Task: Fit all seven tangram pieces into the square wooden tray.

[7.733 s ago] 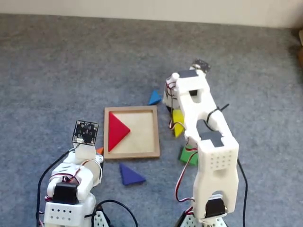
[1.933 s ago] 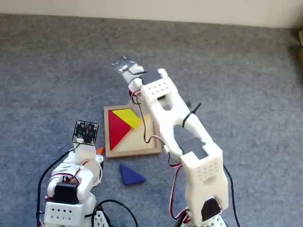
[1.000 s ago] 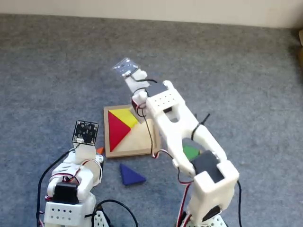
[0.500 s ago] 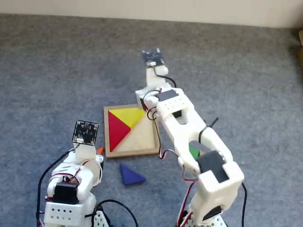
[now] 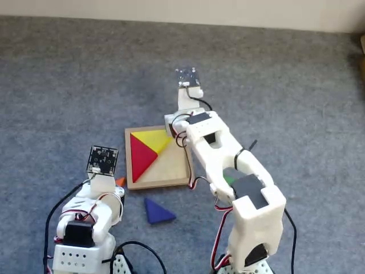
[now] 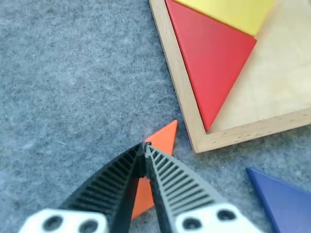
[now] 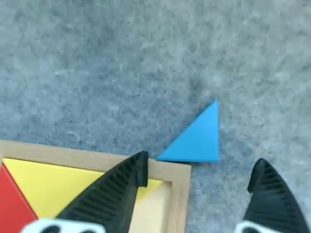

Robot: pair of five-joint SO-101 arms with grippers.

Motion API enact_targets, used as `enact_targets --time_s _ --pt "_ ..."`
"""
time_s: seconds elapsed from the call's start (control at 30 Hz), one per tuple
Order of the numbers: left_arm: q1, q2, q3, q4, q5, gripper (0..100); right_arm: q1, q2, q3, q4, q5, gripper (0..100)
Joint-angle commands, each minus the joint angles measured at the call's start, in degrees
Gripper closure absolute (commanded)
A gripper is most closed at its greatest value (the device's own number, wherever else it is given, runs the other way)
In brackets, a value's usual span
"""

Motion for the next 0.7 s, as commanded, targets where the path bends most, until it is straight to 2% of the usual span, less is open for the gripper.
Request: enact_targets --time_s 0.0,0.2,0.4,0.67 --pt "-0.1 0.0 1.2 0.3 0.5 99 0.8 -0.3 -2.6 -1.0 0.1 67.6" --pt "-0.1 0.0 1.2 0.3 0.5 99 0.0 -0.3 -2.9 -1.2 0.0 67.6" --pt "-0.1 0.0 1.2 0.3 0.5 99 -0.4 -0.2 -2.4 -9.9 -4.0 67.6" --pt "-0.1 0.0 1.2 0.3 0.5 99 -0.3 0.0 -2.1 -10.1 -4.3 67.6"
